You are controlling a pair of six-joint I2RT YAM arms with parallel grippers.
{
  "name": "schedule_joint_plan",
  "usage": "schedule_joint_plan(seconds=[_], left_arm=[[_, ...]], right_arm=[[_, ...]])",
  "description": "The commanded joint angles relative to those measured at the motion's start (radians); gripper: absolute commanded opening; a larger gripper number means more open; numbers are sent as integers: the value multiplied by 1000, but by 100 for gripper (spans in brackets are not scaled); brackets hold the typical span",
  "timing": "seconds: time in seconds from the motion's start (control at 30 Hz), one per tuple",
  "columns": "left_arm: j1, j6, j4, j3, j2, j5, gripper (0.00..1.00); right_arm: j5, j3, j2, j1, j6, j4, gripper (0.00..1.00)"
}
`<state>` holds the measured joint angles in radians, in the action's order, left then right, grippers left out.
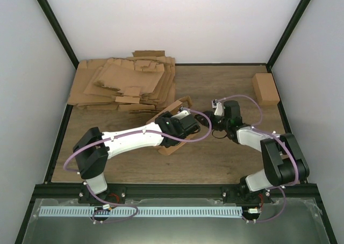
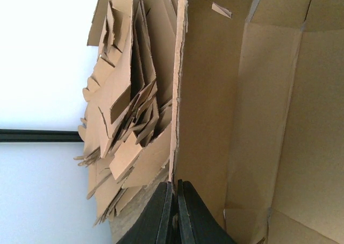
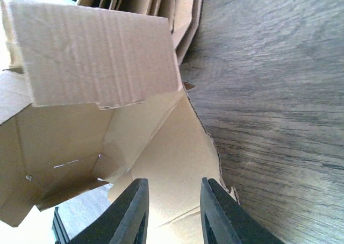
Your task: Fold the paper box
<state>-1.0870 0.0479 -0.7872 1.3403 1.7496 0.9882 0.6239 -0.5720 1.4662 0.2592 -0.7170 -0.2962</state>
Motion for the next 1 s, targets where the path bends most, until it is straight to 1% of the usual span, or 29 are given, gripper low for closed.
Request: schedule_joint_plan(seconds=[0.0,0.1,0.23,0.27,0.37,0.4,0.67,0.97], left_arm=[[3,-19,10,10,-23,0,4],[3,-26,12,12,-27,3,4],[-3,-37,12,11,-38,6,4],[-5,-38,12,10,-40,8,4],[-11,-41,8,10,-43,18,4],[-12,-44,5,11,-43,19,4],[-14,-59,3,13,-48,7,4],[-18,-62,-11,7,-56,19,4]], right_arm=[[-22,-23,-53,-4,83,49,29],[-7,-27,-73,-4,110,40,29],[30,-19,-69,-4,122,-14,29],[44,-19,-61,-4,124,-27,26],[82,-21,-23,-3,120,-65,2],[91,-22,-9,-3,117,-77,1],[113,-25,73,3,116,-129,1],[46,-78,233,-2,65,-104,1]])
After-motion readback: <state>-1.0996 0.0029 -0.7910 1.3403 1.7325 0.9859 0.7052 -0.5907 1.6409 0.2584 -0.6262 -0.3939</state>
